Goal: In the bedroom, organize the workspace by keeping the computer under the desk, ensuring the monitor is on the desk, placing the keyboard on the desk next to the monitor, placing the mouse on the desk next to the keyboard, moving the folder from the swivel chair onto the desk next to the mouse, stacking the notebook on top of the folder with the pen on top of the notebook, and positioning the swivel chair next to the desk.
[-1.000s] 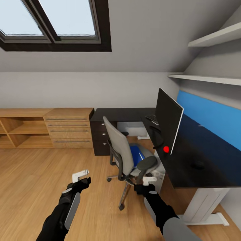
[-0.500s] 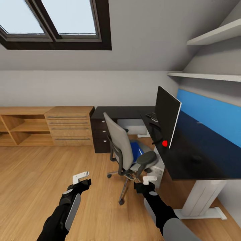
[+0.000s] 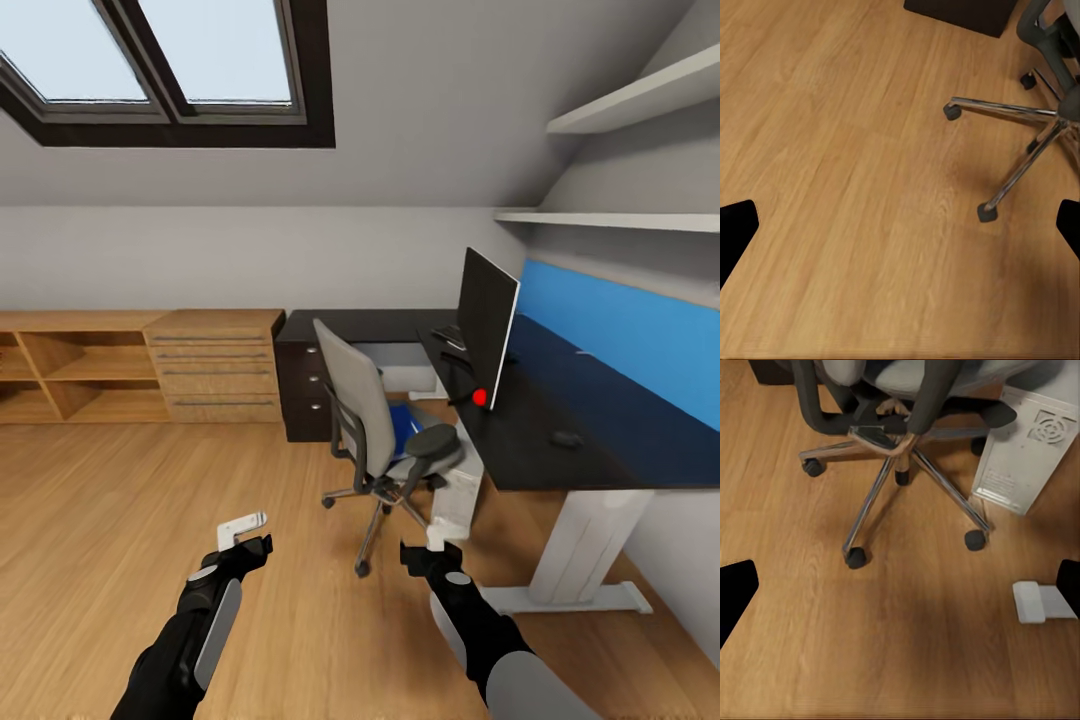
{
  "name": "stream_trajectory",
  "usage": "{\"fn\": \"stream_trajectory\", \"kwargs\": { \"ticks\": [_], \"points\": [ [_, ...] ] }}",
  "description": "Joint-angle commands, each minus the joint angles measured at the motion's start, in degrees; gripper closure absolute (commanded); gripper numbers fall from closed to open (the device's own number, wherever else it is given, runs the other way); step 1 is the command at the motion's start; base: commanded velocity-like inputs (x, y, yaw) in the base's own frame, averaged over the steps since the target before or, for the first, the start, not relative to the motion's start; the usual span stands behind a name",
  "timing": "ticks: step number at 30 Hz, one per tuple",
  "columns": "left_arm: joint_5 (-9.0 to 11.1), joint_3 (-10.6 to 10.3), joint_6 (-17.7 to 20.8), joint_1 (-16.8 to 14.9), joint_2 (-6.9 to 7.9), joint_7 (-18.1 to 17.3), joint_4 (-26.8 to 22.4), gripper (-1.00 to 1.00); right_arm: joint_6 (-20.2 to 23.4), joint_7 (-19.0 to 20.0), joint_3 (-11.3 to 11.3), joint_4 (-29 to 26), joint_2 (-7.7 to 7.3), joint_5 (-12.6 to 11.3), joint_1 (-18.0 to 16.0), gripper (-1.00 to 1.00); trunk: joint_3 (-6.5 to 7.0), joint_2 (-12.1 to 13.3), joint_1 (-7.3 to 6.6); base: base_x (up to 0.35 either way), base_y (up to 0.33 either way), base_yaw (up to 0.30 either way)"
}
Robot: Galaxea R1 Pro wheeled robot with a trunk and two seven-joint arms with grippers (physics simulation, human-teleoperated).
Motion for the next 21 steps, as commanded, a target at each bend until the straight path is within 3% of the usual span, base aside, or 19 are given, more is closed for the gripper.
{"fn": "stream_trajectory", "kwargs": {
  "ticks": [1,21],
  "points": [
    [0.6,0.0,0.2,0.0,-0.03,0.3,-0.1,-1.00,0.2,-0.2,0.0,-0.1,0.02,0.4,0.0,-1.00,-0.24,-0.4,0.20,-0.181,0.000,0.000],
    [0.6,0.0,0.3,0.0,-0.04,0.3,-0.6,-1.00,-0.9,-0.3,0.0,0.0,0.02,0.6,0.0,-1.00,-3.83,-8.5,4.59,-0.024,0.000,0.000]
  ]
}}
